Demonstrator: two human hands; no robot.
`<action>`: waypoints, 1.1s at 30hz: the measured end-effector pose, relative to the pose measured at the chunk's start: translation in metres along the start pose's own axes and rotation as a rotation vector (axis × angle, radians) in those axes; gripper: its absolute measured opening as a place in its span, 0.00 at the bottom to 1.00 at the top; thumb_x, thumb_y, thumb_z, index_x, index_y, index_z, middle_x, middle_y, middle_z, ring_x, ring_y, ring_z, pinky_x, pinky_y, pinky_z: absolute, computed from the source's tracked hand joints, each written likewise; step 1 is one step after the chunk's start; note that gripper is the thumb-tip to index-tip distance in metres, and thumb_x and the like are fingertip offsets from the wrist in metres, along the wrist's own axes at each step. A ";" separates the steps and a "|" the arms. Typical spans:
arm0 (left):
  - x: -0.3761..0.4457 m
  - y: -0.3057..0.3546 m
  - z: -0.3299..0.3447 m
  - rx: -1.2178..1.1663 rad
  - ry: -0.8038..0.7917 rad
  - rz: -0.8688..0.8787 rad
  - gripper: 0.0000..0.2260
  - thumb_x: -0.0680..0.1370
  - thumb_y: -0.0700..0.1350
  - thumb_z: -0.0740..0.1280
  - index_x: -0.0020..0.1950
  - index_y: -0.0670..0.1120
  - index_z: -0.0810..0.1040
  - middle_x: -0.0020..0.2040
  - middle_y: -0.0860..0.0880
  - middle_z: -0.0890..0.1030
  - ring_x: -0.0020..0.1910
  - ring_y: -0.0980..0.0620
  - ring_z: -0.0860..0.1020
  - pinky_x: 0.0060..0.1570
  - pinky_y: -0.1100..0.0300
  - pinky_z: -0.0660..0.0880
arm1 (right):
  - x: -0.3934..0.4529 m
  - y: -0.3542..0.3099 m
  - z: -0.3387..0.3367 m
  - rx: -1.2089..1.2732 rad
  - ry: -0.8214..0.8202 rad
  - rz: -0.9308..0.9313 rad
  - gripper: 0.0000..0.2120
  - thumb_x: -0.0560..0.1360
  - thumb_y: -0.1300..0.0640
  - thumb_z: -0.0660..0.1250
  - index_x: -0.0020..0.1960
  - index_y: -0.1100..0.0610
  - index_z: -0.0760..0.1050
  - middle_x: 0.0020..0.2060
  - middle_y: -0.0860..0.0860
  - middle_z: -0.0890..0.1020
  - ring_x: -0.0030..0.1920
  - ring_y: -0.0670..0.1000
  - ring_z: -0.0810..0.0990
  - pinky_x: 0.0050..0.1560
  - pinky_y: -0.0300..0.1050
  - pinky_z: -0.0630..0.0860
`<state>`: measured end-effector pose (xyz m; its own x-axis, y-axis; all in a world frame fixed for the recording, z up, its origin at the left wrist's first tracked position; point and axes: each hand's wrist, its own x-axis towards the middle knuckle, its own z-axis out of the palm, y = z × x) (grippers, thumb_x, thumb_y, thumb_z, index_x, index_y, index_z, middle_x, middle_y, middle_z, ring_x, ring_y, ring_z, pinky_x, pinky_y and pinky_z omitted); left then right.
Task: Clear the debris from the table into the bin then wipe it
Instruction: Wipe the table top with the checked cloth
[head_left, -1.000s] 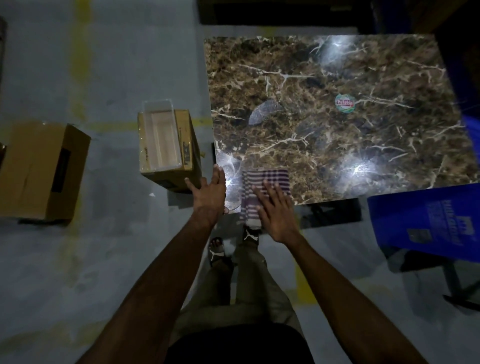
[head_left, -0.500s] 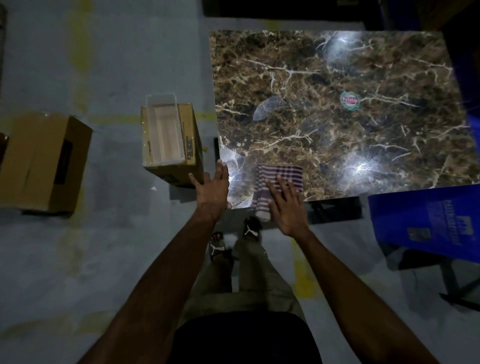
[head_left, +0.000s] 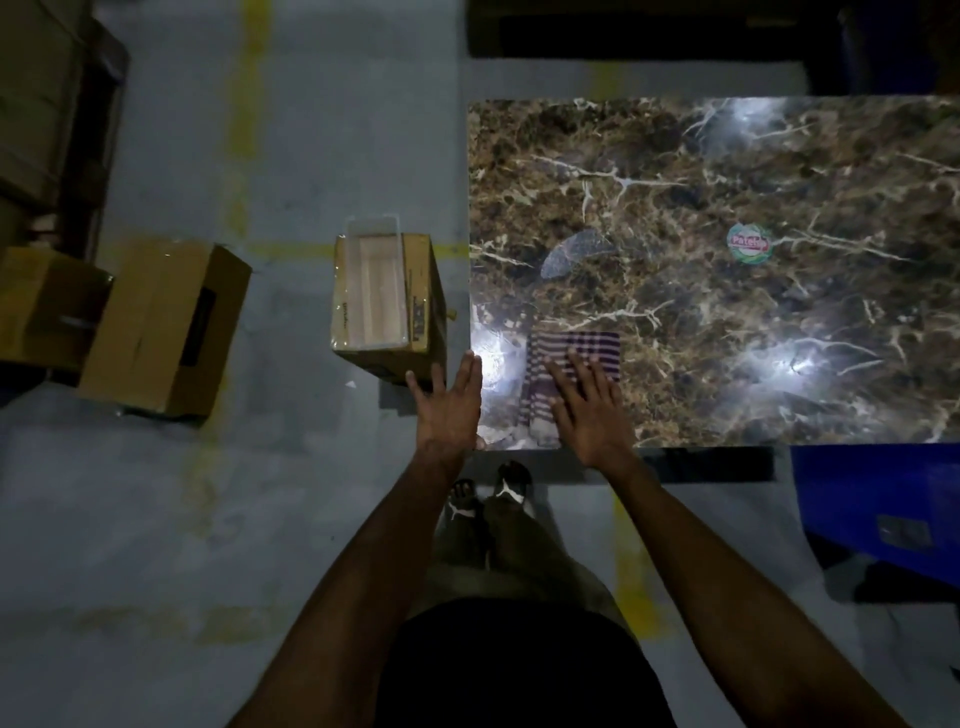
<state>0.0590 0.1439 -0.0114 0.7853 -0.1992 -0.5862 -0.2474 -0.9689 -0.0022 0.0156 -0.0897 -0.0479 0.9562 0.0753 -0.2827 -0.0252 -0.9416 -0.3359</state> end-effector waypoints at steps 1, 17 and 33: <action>0.000 0.000 -0.003 0.009 -0.006 0.000 0.59 0.71 0.59 0.79 0.84 0.46 0.38 0.85 0.49 0.41 0.82 0.32 0.49 0.73 0.22 0.47 | 0.018 -0.004 -0.001 0.020 0.026 0.051 0.28 0.86 0.42 0.46 0.84 0.41 0.45 0.84 0.50 0.48 0.83 0.59 0.47 0.80 0.64 0.51; 0.013 -0.014 -0.032 -0.211 0.068 0.050 0.50 0.67 0.51 0.81 0.82 0.51 0.57 0.82 0.49 0.62 0.76 0.37 0.62 0.74 0.28 0.56 | 0.107 -0.041 -0.026 0.037 -0.001 0.025 0.28 0.85 0.43 0.45 0.85 0.43 0.47 0.84 0.53 0.47 0.83 0.61 0.46 0.81 0.63 0.45; 0.053 -0.033 -0.041 -0.422 0.166 -0.047 0.40 0.70 0.53 0.78 0.78 0.53 0.64 0.75 0.48 0.73 0.73 0.37 0.67 0.72 0.36 0.64 | 0.155 -0.077 -0.021 -0.003 -0.008 -0.075 0.28 0.86 0.45 0.48 0.85 0.44 0.46 0.85 0.52 0.46 0.84 0.60 0.43 0.81 0.63 0.45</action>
<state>0.1317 0.1596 -0.0092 0.8789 -0.1415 -0.4556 0.0161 -0.9457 0.3247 0.1716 -0.0126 -0.0469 0.9529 0.1486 -0.2643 0.0475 -0.9341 -0.3539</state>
